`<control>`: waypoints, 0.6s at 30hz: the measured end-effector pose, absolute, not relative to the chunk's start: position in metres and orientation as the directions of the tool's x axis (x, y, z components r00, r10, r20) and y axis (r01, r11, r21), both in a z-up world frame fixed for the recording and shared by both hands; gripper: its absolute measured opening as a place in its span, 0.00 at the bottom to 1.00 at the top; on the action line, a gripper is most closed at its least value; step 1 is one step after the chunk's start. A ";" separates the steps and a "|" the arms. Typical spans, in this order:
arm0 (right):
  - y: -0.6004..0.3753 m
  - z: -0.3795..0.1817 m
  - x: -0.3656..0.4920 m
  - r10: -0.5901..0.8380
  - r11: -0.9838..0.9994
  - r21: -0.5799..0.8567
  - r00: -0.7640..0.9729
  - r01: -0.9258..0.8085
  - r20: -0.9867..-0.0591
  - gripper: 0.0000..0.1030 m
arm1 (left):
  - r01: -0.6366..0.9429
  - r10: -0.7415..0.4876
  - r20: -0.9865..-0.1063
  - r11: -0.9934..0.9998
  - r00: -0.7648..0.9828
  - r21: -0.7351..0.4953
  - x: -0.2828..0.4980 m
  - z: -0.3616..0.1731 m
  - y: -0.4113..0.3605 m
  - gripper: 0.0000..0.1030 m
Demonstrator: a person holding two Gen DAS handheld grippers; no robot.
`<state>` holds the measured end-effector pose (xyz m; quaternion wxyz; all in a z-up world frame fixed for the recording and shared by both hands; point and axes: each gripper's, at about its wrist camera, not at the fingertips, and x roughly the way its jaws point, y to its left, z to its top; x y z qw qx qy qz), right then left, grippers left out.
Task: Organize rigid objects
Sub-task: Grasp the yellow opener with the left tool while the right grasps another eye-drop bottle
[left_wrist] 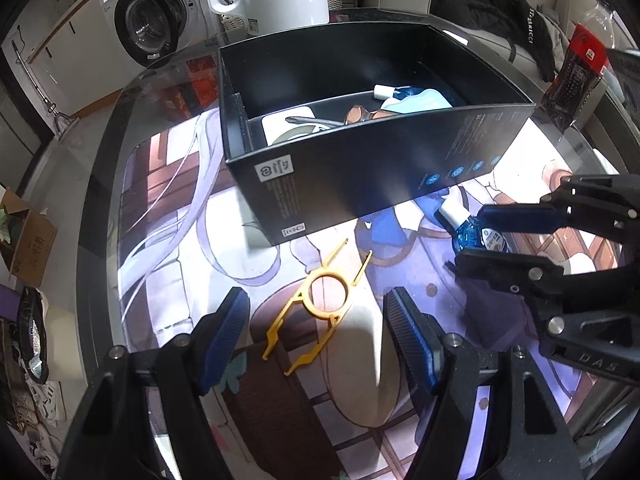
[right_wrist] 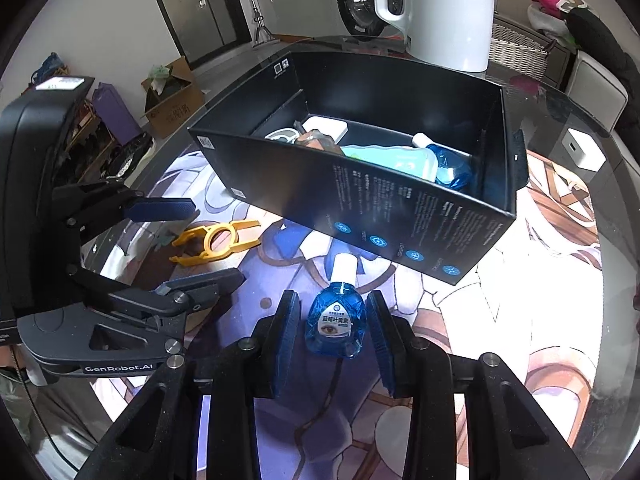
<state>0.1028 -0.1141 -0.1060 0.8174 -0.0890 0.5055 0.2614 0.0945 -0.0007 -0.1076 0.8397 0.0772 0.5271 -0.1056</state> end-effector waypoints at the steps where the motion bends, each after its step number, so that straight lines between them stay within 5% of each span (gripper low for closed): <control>1: -0.113 -0.107 0.103 0.334 0.848 0.114 0.354 -0.518 -0.874 0.33 | 0.255 -0.099 -0.901 0.967 0.421 0.013 0.095 -0.108 0.001 0.70; 6: -0.109 -0.107 0.100 0.325 0.848 0.101 0.359 -0.521 -0.875 0.31 | 0.247 -0.129 -0.905 0.969 0.406 -0.028 0.096 -0.108 0.004 0.62; 11: -0.110 -0.108 0.100 0.337 0.847 0.119 0.351 -0.518 -0.874 0.30 | 0.262 -0.137 -0.901 0.965 0.412 -0.026 0.097 -0.104 0.002 0.26; 18: -0.123 -0.098 0.102 0.363 0.848 0.139 0.369 -0.512 -0.856 0.30 | 0.269 -0.136 -0.901 0.963 0.412 -0.023 0.095 -0.103 -0.001 0.24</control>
